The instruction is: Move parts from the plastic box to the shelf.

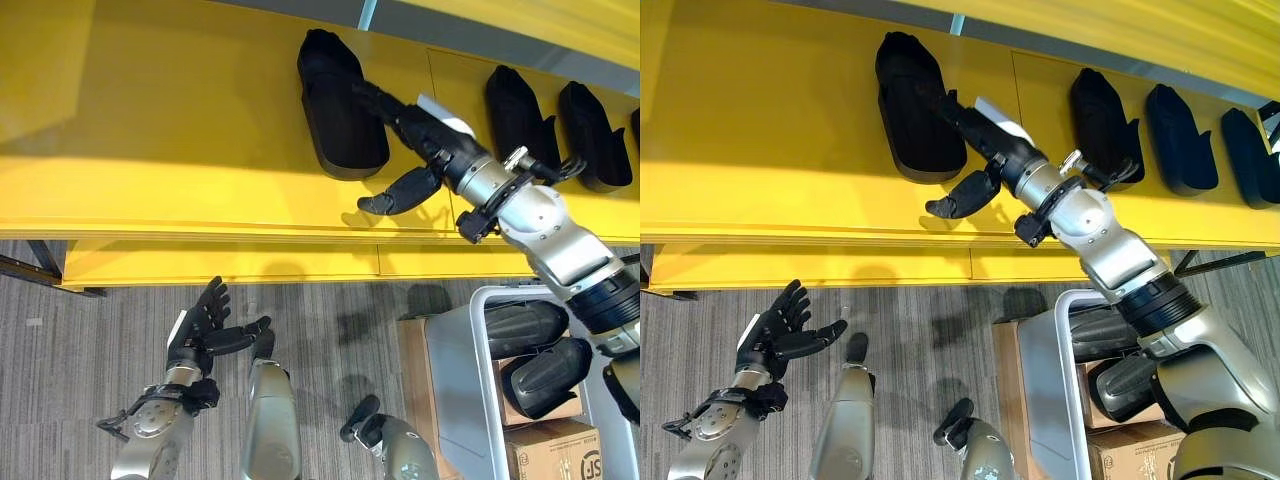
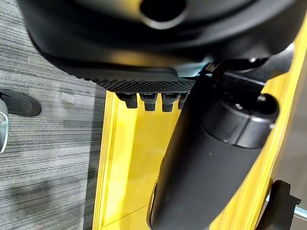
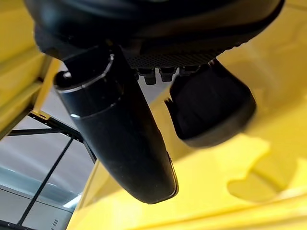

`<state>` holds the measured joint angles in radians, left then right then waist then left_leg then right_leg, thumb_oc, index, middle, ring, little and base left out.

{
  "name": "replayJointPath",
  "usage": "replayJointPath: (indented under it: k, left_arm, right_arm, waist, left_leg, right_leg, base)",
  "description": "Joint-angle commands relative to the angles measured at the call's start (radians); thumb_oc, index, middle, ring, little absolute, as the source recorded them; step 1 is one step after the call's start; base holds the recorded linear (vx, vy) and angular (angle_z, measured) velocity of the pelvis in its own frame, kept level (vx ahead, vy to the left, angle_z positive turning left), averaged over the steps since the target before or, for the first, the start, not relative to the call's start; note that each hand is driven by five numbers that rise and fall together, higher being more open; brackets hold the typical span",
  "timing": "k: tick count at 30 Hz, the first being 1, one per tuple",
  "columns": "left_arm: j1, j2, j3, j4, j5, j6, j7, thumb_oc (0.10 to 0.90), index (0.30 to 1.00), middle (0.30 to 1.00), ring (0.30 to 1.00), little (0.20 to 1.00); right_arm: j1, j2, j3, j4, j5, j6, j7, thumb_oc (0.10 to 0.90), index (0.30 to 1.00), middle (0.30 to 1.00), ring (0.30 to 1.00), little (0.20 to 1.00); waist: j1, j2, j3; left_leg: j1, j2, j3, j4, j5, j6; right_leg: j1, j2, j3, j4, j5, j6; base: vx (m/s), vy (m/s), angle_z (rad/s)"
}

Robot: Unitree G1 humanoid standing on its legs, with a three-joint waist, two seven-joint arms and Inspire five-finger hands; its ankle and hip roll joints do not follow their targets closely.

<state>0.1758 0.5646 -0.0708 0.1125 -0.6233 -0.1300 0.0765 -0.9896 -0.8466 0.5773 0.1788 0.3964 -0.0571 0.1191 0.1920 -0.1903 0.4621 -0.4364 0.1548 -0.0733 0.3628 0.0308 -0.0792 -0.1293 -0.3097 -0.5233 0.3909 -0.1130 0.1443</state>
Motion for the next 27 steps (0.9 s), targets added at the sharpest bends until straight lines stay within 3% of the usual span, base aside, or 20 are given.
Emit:
replayJointPath:
  k: [1,12,17,27]
  left_arm:
    - [0.021,-0.001,0.027,-0.094,-0.018,-0.078,-0.008,0.9,1.0,1.0,1.0,1.0]
    - [0.017,0.014,0.013,-0.086,-0.036,-0.085,-0.012,0.9,1.0,1.0,1.0,1.0]
    - [0.006,0.023,-0.004,-0.079,-0.048,-0.095,-0.016,0.9,1.0,1.0,1.0,1.0]
    - [-0.006,0.038,-0.027,-0.081,-0.057,-0.102,-0.026,0.9,1.0,1.0,1.0,1.0]
  right_arm:
    - [-0.147,-0.022,-0.083,0.009,0.054,-0.116,-0.089,0.9,1.0,1.0,1.0,1.0]
    - [-0.256,0.043,-0.068,0.229,0.034,-0.11,-0.145,0.9,1.0,1.0,1.0,1.0]
    - [-0.327,0.101,-0.06,0.409,0.011,-0.098,-0.171,0.9,1.0,1.0,1.0,1.0]
    - [-0.39,0.143,-0.049,0.561,-0.028,-0.088,-0.181,0.9,1.0,1.0,1.0,1.0]
  waist:
    - [-0.011,-0.011,-0.071]
    - [0.004,0.002,-0.069]
    - [0.024,0.022,-0.065]
    - [0.044,0.059,-0.054]
  left_leg:
    - [0.096,0.036,0.04,0.036,-0.156,0.031]
    - [0.086,0.032,0.031,0.045,-0.159,0.031]
    - [0.073,0.02,0.023,0.048,-0.154,0.031]
    - [0.05,0.007,0.012,0.046,-0.14,0.032]
  right_leg:
    - [-0.04,-0.015,0.068,0.023,0.149,0.039]
    - [-0.045,-0.011,0.063,0.032,0.143,0.037]
    - [-0.049,-0.017,0.056,0.037,0.135,0.034]
    - [-0.063,-0.024,0.043,0.046,0.124,0.03]
  base:
    - [0.0,0.0,0.0]
    - [0.0,0.0,0.0]
    - [0.0,0.0,0.0]
    - [0.0,-0.003,0.04]
